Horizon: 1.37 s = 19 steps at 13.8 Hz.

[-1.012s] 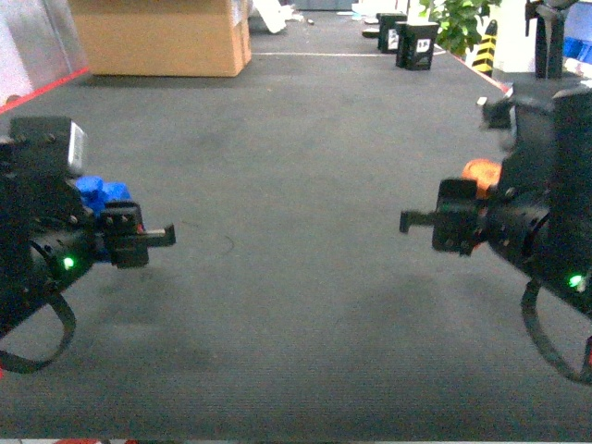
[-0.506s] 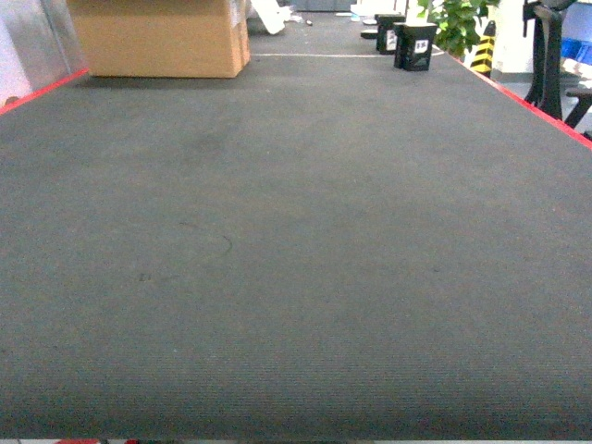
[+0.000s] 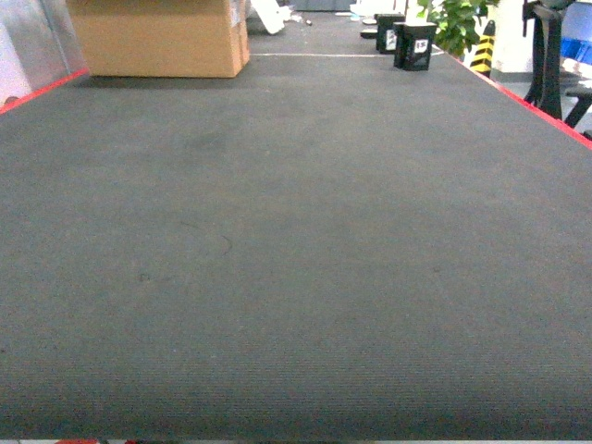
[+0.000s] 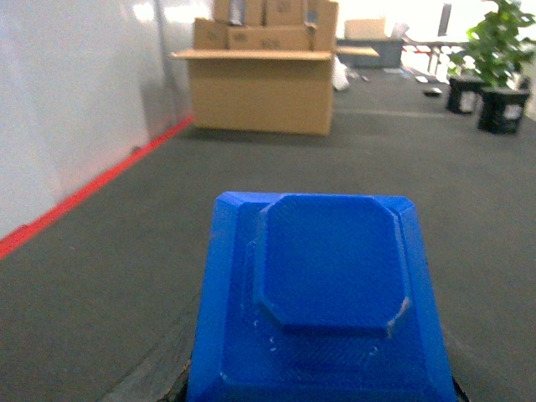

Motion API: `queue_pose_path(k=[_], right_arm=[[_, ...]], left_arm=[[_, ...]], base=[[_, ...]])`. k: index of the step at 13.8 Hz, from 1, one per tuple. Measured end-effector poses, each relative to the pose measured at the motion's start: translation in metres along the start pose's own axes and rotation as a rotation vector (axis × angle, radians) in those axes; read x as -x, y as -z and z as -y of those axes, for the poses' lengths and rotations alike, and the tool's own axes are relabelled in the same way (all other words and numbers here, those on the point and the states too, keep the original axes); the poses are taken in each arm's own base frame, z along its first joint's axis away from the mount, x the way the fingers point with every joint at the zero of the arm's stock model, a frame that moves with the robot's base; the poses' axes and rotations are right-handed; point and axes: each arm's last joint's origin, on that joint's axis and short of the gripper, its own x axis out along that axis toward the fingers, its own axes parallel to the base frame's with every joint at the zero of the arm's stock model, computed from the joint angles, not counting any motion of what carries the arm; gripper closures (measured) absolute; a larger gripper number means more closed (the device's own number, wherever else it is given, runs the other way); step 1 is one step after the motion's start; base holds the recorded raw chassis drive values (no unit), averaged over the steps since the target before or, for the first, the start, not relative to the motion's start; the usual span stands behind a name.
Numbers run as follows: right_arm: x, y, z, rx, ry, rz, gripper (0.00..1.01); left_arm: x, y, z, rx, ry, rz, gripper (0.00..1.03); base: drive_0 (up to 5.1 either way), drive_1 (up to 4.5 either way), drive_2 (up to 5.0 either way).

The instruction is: Sort blue parts and orange caps into right shelf containers

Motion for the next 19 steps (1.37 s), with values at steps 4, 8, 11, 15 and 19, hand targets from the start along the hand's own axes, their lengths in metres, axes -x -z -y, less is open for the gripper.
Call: queue_pose_path(k=[4, 8, 11, 15, 19], right_arm=[[0.021, 0.025, 0.02, 0.012, -0.134, -0.046, 0.57], [0.038, 0.042, 0.041, 0.01, -0.135, -0.047, 0.57], [0.048, 0.049, 0.044, 0.007, -0.136, -0.046, 0.57], [0.056, 0.055, 0.045, 0.006, -0.137, -0.028, 0.57], [0.063, 0.055, 0.046, 0.006, -0.137, -0.026, 0.57]], left_arm=[[0.027, 0.02, -0.017, 0.015, 0.155, -0.094, 0.6], [0.046, 0.03, -0.039, 0.021, 0.133, -0.087, 0.6], [0.057, 0.037, -0.039, 0.025, 0.151, -0.054, 0.6], [0.067, 0.034, -0.04, 0.025, 0.151, -0.052, 0.6], [0.074, 0.035, -0.042, 0.025, 0.151, -0.059, 0.6]], base=[[0.0, 0.0, 0.0], [0.0, 0.0, 0.0], [0.0, 0.0, 0.0], [0.0, 0.0, 0.0], [0.0, 0.0, 0.0]])
